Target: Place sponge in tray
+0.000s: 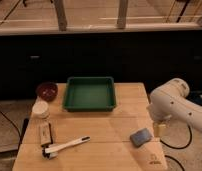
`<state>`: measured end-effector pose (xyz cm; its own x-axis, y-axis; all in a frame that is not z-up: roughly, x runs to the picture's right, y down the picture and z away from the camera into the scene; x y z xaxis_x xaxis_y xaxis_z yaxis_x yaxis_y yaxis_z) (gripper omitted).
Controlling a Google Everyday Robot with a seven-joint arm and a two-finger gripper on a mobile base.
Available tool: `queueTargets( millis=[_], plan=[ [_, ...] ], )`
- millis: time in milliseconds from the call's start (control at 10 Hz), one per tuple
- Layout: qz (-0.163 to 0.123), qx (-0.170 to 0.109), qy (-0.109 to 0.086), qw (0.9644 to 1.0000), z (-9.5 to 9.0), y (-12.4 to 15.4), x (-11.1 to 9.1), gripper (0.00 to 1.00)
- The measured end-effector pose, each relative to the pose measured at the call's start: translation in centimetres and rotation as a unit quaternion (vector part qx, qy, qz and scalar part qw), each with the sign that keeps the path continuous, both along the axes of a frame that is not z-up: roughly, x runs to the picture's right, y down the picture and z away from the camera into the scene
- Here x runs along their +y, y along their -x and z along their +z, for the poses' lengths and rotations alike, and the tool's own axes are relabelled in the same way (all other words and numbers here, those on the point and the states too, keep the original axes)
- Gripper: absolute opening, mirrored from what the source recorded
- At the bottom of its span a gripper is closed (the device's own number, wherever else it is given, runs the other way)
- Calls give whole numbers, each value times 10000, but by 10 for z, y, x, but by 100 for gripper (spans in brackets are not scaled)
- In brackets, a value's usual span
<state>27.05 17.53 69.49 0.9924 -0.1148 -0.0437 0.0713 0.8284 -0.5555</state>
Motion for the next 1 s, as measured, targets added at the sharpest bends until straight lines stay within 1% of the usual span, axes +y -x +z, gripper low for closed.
queueTargets(
  millis=[300,500,900,1000],
  plan=[
    [-165,-75,34,9998,5,6,7,80],
    [-269,-143,77,9995,18,9,24,80],
    [-445,-246,138,9986,24,17,36,80],
    [-471,-273,155,9984,27,17,43,80]
  ],
)
